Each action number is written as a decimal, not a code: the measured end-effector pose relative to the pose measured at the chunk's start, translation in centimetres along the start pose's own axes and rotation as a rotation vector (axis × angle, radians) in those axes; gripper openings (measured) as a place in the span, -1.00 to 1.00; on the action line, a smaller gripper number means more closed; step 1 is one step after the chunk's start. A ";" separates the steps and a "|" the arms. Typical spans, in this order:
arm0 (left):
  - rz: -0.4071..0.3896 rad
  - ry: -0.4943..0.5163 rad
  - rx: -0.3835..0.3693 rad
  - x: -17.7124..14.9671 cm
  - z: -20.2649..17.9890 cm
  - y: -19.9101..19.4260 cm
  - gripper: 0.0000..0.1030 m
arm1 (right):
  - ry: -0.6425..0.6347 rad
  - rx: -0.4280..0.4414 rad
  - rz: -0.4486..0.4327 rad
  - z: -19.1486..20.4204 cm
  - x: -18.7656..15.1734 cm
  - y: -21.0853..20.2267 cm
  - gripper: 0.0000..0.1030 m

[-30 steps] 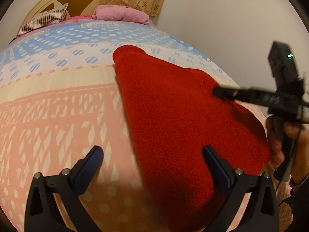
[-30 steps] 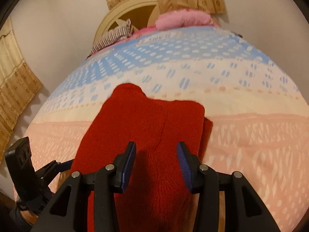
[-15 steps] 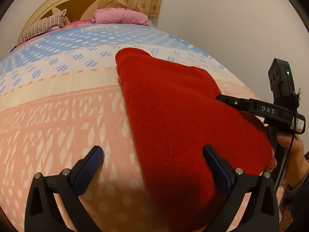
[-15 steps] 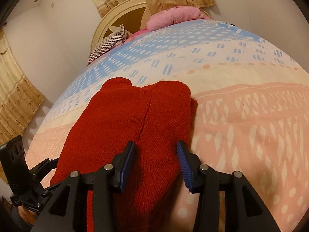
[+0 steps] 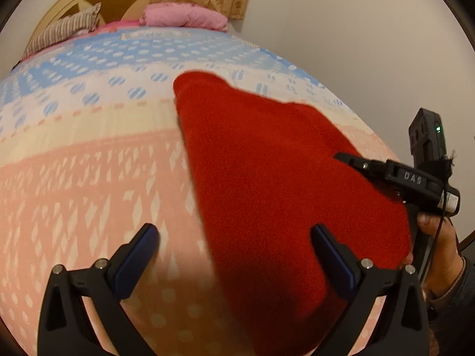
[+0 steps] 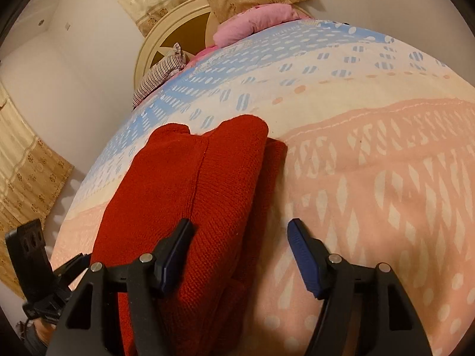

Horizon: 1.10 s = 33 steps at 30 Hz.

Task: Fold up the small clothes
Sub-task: 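Press the folded red sweater flat with the right tool, then grasp the folded sweater's edge with the right tool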

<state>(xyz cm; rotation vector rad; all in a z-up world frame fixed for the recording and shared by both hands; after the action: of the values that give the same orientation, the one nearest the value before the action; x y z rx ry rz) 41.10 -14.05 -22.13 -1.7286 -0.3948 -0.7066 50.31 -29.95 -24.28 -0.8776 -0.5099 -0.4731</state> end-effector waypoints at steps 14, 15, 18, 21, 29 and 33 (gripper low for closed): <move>0.005 -0.050 -0.020 -2.8 1.8 -1.5 1.00 | -0.147 -0.105 -0.042 2.3 3.8 -2.2 -0.19; 0.005 -0.036 -0.014 -2.9 1.5 -1.6 1.00 | -0.158 -0.111 -0.023 2.3 3.5 -1.6 -0.19; 0.004 0.015 0.015 -3.0 0.7 -1.7 1.00 | -0.175 -0.188 0.089 0.9 1.5 1.2 -0.19; -0.067 0.001 0.015 -1.5 1.0 -3.7 1.00 | -0.112 -0.149 0.061 0.2 1.5 0.6 -0.19; -0.006 -0.059 -0.032 0.5 0.9 -0.6 1.00 | 0.079 0.003 -0.041 -1.1 3.7 -1.5 0.23; 0.030 -0.090 -0.071 0.0 0.5 1.2 1.00 | 0.064 -0.037 0.029 -1.5 3.9 0.7 0.23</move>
<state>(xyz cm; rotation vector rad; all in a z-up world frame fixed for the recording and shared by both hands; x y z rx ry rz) 41.94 -13.90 -23.15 -1.8341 -0.4093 -0.6293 54.08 -31.53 -23.16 -0.9013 -0.4311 -0.4839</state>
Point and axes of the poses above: each gripper's, at about its wrist camera, not at the fingertips, and y roughly the way its jaws point, z to its left, x to its top, the point moved 10 cm from there along y, roughly the way its jaws point, and after that the axes turned 8 degrees about x, right-handed, at the moved point
